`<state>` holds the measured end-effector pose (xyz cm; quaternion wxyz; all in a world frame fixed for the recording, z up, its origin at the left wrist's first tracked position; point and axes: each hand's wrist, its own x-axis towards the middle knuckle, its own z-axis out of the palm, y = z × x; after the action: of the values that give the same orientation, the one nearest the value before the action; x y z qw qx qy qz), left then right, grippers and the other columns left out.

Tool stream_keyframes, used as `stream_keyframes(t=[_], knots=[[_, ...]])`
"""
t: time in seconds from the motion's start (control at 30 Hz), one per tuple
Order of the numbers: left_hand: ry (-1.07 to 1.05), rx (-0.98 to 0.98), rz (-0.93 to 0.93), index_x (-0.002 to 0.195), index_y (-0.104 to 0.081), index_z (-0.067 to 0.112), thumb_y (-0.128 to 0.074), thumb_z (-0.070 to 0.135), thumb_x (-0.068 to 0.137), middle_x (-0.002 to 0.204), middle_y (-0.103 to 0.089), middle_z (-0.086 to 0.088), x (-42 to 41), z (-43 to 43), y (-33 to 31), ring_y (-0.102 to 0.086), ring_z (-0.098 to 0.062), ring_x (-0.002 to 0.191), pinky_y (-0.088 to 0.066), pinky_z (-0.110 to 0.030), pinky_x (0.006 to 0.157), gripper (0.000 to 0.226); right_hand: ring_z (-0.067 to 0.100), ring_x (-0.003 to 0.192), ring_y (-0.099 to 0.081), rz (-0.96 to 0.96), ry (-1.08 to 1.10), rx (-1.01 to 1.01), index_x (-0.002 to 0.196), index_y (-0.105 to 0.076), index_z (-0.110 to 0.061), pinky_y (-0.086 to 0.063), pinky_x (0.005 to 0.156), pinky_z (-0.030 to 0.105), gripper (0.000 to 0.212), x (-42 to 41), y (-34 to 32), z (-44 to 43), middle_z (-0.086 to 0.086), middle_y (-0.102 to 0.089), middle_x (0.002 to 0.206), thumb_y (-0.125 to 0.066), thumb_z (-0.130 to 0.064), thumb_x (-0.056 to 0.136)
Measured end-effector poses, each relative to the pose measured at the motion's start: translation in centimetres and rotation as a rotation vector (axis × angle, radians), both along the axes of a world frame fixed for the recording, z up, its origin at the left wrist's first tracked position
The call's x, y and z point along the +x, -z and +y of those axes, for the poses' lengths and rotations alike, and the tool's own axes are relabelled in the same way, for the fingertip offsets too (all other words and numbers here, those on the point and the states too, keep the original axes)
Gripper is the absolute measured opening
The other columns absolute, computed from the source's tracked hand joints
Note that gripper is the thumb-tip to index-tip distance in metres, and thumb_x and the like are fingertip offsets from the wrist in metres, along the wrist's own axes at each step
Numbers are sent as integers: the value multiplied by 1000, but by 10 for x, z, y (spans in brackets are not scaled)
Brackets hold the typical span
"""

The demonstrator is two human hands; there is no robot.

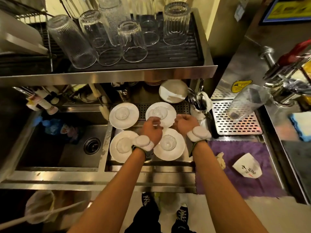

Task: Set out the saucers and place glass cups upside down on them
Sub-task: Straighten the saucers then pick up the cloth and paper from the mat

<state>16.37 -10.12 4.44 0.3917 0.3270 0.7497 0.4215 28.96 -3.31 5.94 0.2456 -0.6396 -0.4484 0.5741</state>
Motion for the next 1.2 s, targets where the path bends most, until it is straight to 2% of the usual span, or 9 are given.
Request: stream_keyframes(t=[0.1,0.2,0.27,0.37,0.47,0.57,0.67,0.9,1.2], knots=[[-4,42,-47,106,-58,10,-47,-12,86,105,-59,-12,32,-8,-2,-65,-32,96,-57,-25,70,31,38,106,-70,-4,-2,16,78,-66,-24,-55,99,52,14,35,-2,-9,15,-75,104,-60,-20,90],[25,26,-28,109,-61,6,-49,-7,88,104,-65,-15,63,-15,7,-69,-37,98,-59,-44,84,27,35,98,-69,-53,19,5,93,-64,-20,-55,99,53,12,64,0,-17,23,-73,113,-57,-10,92],[67,2,-20,111,-62,6,-51,-3,88,102,-67,-14,90,-20,11,-70,-33,94,-59,-40,81,27,35,99,-69,-62,71,-10,94,-64,-19,-55,100,53,9,91,5,-25,23,-72,113,-57,-12,93],[129,-16,-8,111,-62,6,-55,1,88,103,-69,-14,119,-26,18,-69,-28,90,-55,-24,68,25,32,93,-67,-68,138,-30,102,-71,-5,-55,97,52,19,117,14,-33,19,-71,101,-59,-18,95],[222,-51,38,110,-63,9,-56,8,90,103,-70,-9,142,-30,28,-69,-27,91,-58,-31,77,21,31,91,-67,-159,96,-34,106,-72,0,-56,96,46,23,141,23,-39,21,-73,103,-59,-15,95],[277,-106,88,114,-65,8,-56,8,89,112,-71,-11,161,-35,39,-69,-27,100,-52,-24,81,26,21,69,-62,-266,46,-25,104,-72,-5,-51,77,32,19,164,30,-45,9,-70,81,-59,-16,95],[302,-151,95,114,-66,6,-58,7,89,114,-72,-13,176,-38,51,-68,-27,105,-48,-22,84,26,29,90,-69,-323,1,-44,109,-72,-6,-48,82,27,21,182,36,-50,9,-70,91,-63,-16,93],[475,-219,77,128,-59,9,-57,8,91,124,-68,-13,192,-45,66,-65,-27,116,-51,-32,100,37,39,114,-66,-301,-103,-91,110,-71,6,-49,107,46,23,196,47,-57,27,-72,114,-67,-6,90],[414,-198,33,118,-65,7,-57,2,89,118,-70,-15,201,-48,63,-67,-29,108,-53,-30,93,30,35,105,-71,-393,-221,-53,99,-77,-4,-55,99,45,18,199,42,-62,20,-77,106,-70,-13,86]])
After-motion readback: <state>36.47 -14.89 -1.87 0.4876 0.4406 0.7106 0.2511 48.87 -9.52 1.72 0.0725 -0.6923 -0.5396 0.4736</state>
